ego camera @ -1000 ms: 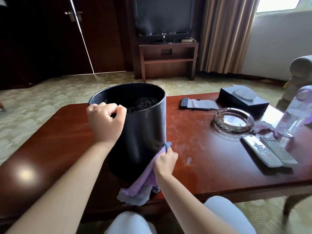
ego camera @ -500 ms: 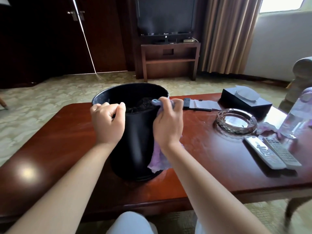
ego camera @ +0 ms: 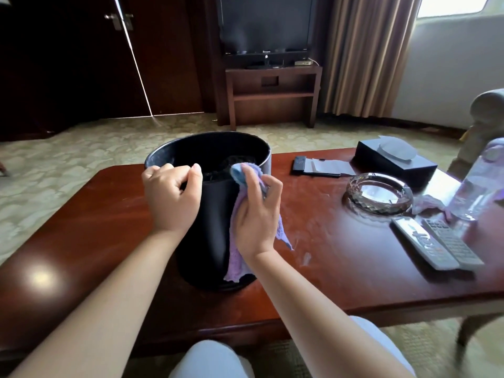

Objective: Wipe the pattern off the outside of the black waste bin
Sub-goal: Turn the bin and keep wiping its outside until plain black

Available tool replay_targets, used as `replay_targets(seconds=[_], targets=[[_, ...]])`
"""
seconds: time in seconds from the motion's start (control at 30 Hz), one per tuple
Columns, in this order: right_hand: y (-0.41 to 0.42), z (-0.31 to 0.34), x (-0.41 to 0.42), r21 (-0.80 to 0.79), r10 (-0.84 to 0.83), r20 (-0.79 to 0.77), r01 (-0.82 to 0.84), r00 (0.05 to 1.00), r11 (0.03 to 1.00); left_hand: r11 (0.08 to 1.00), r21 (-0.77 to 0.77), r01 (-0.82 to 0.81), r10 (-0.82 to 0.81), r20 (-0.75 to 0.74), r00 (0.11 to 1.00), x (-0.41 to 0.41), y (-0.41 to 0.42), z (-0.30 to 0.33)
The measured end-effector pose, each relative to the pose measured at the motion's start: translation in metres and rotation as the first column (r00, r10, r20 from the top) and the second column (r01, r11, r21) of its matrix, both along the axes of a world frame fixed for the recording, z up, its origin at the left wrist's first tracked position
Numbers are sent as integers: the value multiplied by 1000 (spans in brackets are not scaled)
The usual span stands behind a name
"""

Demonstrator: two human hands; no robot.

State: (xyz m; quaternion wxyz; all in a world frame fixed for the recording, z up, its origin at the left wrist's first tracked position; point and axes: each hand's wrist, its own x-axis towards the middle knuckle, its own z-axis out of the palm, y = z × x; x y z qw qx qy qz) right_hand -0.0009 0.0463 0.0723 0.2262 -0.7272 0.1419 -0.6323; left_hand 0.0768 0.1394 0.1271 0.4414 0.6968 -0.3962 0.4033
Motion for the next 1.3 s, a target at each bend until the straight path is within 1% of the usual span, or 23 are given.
replay_targets(seconds=[0.07,0.1,0.17,0.2,0.23,0.27,0.33,0.4,0.47,0.57,0.6,0.67,0.77,0.87,0.97,1.03,1.07,1.1,1.13,1.17,1.2,1.27,1.3], targets=[[0,-16,4,262,1,3,-2,1000,965,1000,18,-7,7,2,1000,1,0,0],[-2,-26,2,430,16,-14,-8,1000,903,1000,29,-12,12,-4,1000,1,1,0],[-11,-59,-6,708,104,-154,36,983,705,999,35,-18,19,-25,999,0,0,1],[-13,-78,-11,773,171,-294,129,940,621,999,30,-22,23,-29,999,-1,-1,1],[-13,-92,-16,779,226,-419,220,879,588,999,29,-27,28,-23,999,-2,-1,1],[-11,-101,-18,764,247,-486,270,838,586,999,39,-30,31,-8,999,-1,0,1],[-7,-102,-20,765,263,-518,304,814,568,995,90,-49,47,26,999,-2,1,3],[-4,-98,-22,773,285,-533,323,797,546,982,140,-130,121,71,990,-12,-2,6],[0,-97,-25,790,286,-525,333,802,515,959,195,-205,186,111,976,-28,-15,6],[9,-96,-26,816,266,-480,313,836,487,937,262,-231,228,43,973,-51,-39,5],[10,-95,-26,823,256,-451,288,855,489,941,254,-223,226,17,974,-54,-43,5],[8,-88,-26,849,239,-302,146,923,509,959,204,-197,201,-3,980,-52,-41,4],[12,-61,-27,783,201,-32,-100,979,614,977,148,-151,162,-64,985,-41,-26,5],[24,-31,-22,602,191,119,-224,974,766,989,91,-112,122,-107,987,-33,-19,6],[30,-2,-21,410,229,142,-268,963,872,991,68,-114,119,-67,991,-30,-18,3],[21,14,-18,166,213,91,-226,973,960,994,63,-90,93,-50,994,-30,-16,1],[13,22,-15,88,170,74,-176,983,981,996,59,-72,75,-49,996,-29,-13,1],[4,29,-10,86,116,91,-124,989,989,997,52,-55,57,-47,997,-28,-10,1],[-2,37,-6,152,73,138,-94,988,984,998,44,-41,43,-38,998,-27,-8,2],[-10,43,-3,270,59,187,-110,981,957,999,40,-32,33,-28,999,-26,-6,1],[-20,42,1,406,79,225,-167,971,898,999,38,-26,27,-23,999,-25,-5,1],[-42,28,6,633,160,268,-299,950,714,999,27,-28,29,-28,999,-24,-5,1],[-51,16,8,713,197,257,-323,946,622,999,21,-33,34,-30,999,-23,-6,1]])
